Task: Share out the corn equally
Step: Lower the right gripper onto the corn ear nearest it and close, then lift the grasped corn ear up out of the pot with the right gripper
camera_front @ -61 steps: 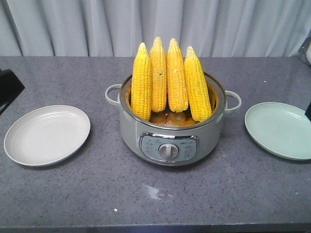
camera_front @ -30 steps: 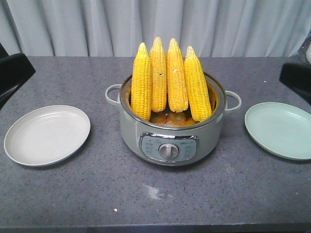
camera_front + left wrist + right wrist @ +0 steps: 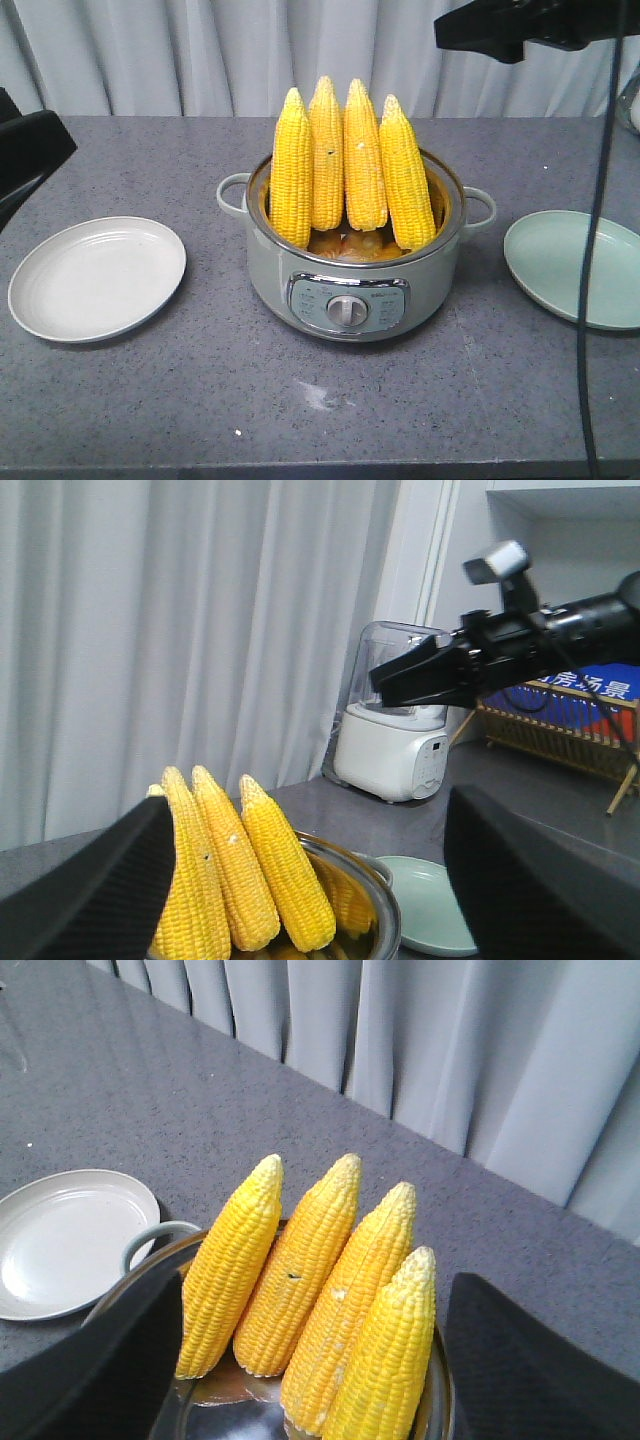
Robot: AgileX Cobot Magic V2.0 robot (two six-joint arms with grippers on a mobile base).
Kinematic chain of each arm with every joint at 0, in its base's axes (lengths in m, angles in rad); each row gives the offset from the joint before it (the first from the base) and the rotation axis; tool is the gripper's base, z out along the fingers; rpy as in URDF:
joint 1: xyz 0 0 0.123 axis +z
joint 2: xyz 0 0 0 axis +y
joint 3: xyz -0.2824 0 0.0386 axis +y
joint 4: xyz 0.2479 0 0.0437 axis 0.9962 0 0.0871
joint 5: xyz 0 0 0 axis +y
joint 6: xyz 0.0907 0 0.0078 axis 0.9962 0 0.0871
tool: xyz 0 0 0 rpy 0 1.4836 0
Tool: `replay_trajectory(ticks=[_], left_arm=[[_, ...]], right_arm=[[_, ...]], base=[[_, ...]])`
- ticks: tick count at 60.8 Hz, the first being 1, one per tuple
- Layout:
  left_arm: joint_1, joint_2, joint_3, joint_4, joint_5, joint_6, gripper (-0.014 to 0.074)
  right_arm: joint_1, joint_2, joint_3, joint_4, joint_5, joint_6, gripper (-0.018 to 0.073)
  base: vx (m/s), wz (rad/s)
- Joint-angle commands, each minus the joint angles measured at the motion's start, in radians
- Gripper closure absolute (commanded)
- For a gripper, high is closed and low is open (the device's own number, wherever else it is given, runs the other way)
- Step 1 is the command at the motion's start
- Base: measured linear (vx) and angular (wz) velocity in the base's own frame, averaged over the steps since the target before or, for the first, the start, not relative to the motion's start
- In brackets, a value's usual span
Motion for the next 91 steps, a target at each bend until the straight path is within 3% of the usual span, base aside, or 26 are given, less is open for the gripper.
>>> replay_trajectory(ticks=[1, 12, 43, 52, 69, 91], left_arm=[[-0.007, -0.001, -0.034, -0.048, -0.012, -0.013, 0.0052], [-0.007, -0.001, -0.034, -0.048, -0.02, -0.014, 0.0052], [-0.007, -0.001, -0.034, -0.048, -0.025, -0.014, 0.0052], [-0.007, -0.001, -0.034, -0.048, -0.026, -0.014, 0.0052], [-0.007, -0.001, -0.034, -0.048, -0.026, -0.014, 0.0052], [-0.007, -0.001, -0.034, -0.048, -0.026, -0.014, 0.0052]], right_arm=[[0.034, 0.076, -0.102, 0.021, -0.019, 0.006, 0.0021], [0.089, 0.207, -0.156, -0.084, -0.139, 0.087, 0.0021], [0.088, 0.345, -0.156, -0.095, -0.142, 0.102, 0.0043], [0.088, 0.347, -0.156, -0.136, -0.106, 0.11, 0.0171], [0.088, 0.34, -0.156, -0.169, -0.064, 0.109, 0.0572], [0.087, 0.129, -0.156, -0.154, -0.162, 0.109, 0.0568]], base=[[0.0, 0.0], [0.0, 0.0], [0.0, 0.0], [0.0, 0.0], [0.0, 0.0], [0.0, 0.0]])
